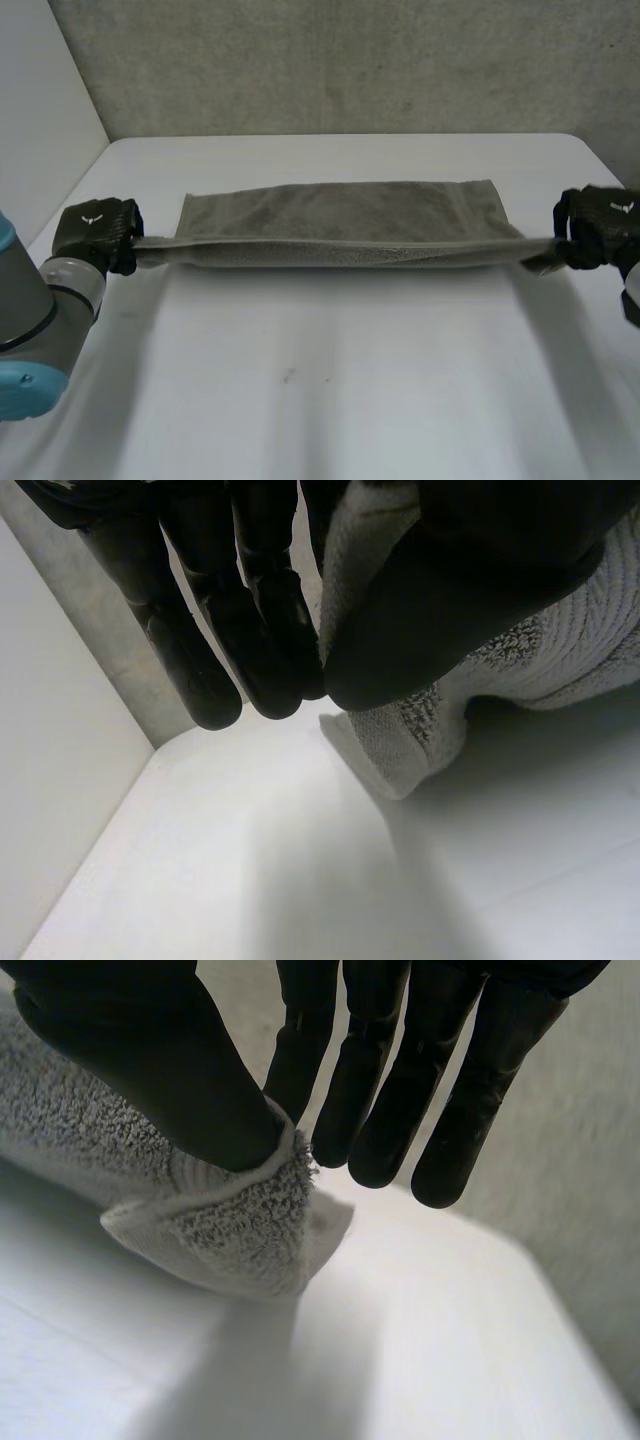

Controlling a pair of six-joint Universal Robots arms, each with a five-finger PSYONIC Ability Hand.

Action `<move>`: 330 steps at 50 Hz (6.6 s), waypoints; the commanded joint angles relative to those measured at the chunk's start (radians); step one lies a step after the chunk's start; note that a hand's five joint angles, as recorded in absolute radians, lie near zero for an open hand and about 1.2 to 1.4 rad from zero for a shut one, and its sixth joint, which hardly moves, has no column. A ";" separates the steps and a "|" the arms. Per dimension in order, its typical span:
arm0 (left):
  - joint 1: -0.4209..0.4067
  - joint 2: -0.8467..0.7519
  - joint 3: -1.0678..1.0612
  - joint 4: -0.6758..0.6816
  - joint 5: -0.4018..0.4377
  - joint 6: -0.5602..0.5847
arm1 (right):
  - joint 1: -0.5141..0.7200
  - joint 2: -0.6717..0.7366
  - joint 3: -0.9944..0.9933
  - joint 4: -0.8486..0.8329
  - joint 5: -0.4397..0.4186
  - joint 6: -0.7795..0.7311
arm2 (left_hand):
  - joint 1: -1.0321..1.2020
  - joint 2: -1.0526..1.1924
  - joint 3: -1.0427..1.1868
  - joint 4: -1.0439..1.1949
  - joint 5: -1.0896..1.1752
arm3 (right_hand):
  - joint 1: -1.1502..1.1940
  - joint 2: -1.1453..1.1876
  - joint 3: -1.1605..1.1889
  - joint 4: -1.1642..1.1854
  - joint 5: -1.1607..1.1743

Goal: Fold the towel.

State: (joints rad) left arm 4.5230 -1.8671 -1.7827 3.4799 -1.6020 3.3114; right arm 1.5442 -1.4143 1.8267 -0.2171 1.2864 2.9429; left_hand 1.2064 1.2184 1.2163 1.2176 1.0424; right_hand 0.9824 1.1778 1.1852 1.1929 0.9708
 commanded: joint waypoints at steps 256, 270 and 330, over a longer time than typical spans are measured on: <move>-0.134 -0.144 0.216 -0.208 -0.047 -0.136 | 0.778 0.580 -0.495 -0.104 -0.053 -0.542 | -1.013 -1.025 -1.023 -1.025 -1.024 | 0.043 -0.153 -0.160 -0.168 -0.120; -0.162 -0.132 0.216 -0.206 -0.050 -0.138 | 0.582 0.281 -0.347 -0.055 0.031 -0.213 | -1.013 -1.025 -1.023 -1.025 -1.024 | -0.808 -1.003 -1.011 -1.018 -0.971; -0.191 -0.118 0.189 -0.182 -0.050 -0.141 | 0.116 0.308 -0.106 -0.084 -0.147 -0.171 | -1.016 -1.028 -1.026 -1.028 -1.027 | -0.457 -0.652 -0.660 -0.668 -0.620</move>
State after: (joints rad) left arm 4.3307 -1.9837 -1.5930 3.2977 -1.6529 3.1714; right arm 1.6752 -1.1584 1.7217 -0.2804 1.1415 2.7798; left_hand 0.1918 0.1785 0.1796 0.1801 0.0308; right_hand 0.2683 0.3154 0.3156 0.3154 0.1418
